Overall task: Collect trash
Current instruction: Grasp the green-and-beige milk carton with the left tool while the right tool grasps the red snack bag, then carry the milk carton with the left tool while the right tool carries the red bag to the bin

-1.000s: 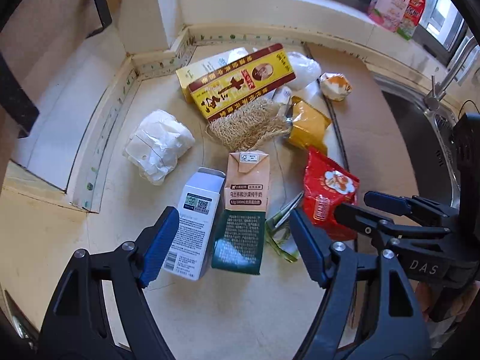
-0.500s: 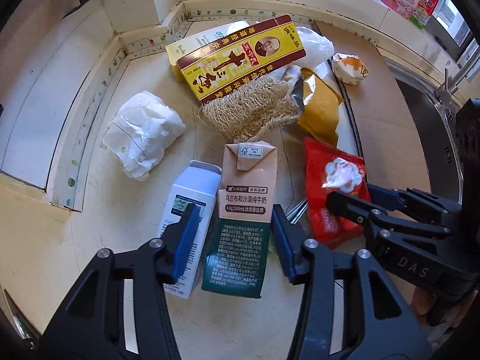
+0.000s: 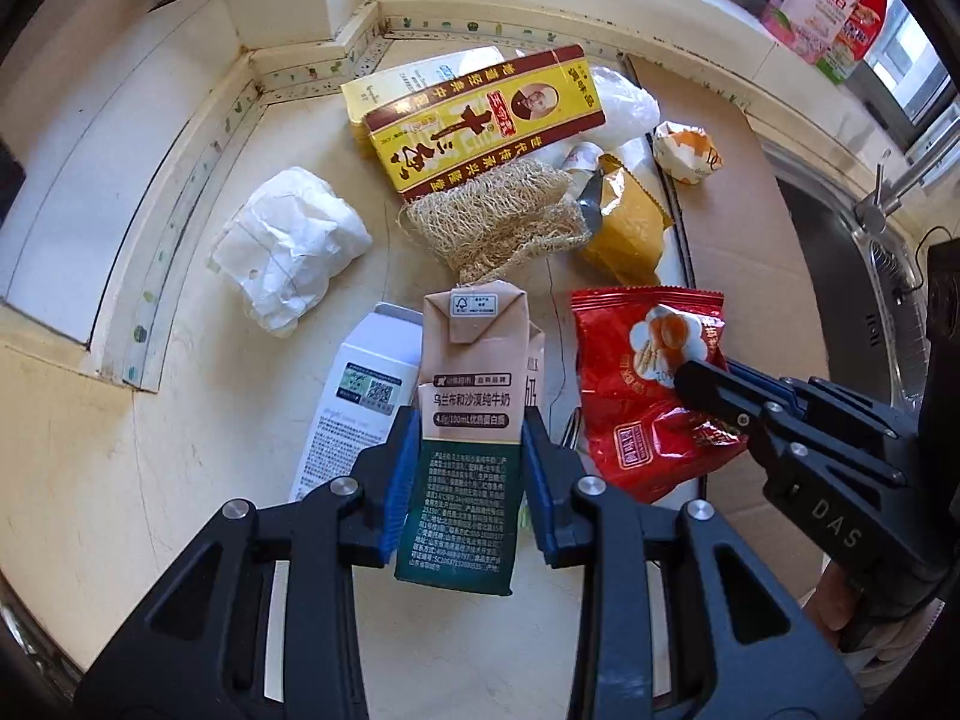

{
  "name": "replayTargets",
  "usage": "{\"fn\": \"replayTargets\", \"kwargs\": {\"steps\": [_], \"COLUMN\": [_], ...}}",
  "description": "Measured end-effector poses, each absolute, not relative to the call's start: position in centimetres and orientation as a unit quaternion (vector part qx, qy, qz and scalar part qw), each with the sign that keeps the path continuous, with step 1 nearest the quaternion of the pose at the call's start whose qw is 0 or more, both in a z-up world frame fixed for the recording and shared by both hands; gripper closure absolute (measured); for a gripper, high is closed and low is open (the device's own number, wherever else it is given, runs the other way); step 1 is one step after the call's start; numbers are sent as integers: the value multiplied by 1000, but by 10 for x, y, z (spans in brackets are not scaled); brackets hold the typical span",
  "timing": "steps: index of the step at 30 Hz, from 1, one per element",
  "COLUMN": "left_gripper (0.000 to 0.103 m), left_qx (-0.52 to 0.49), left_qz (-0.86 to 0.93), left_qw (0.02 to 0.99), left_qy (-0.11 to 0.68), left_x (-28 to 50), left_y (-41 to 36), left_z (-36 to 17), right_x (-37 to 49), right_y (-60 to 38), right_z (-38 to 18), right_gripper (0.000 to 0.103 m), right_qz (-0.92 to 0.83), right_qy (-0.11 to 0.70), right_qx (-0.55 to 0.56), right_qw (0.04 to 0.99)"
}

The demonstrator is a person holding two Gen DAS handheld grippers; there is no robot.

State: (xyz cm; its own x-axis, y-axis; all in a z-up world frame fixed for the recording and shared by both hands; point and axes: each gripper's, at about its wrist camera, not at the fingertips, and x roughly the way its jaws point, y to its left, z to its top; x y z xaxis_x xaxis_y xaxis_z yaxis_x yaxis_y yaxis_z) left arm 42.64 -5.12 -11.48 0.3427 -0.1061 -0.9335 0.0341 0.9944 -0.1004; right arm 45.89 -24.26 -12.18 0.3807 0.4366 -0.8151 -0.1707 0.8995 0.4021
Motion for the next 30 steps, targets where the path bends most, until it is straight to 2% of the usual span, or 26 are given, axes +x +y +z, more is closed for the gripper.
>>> {"fn": "replayTargets", "kwargs": {"steps": [15, 21, 30], "left_gripper": [73, 73, 73], "left_qx": [-69, -61, -29], "left_qz": [-70, -95, -135], "left_qw": [847, 854, 851], "left_qy": [523, 508, 507], "left_x": [344, 292, 204], "left_y": [-13, -2, 10], "left_z": [-57, -40, -42], "right_x": [397, 342, 232], "right_y": [-243, -227, -194], "right_z": [-63, -45, -34], "right_gripper": [92, 92, 92], "right_qz": [191, 177, 135], "right_qy": [475, 460, 448], "right_qx": [139, 133, 131], "right_qw": [848, 860, 874]}}
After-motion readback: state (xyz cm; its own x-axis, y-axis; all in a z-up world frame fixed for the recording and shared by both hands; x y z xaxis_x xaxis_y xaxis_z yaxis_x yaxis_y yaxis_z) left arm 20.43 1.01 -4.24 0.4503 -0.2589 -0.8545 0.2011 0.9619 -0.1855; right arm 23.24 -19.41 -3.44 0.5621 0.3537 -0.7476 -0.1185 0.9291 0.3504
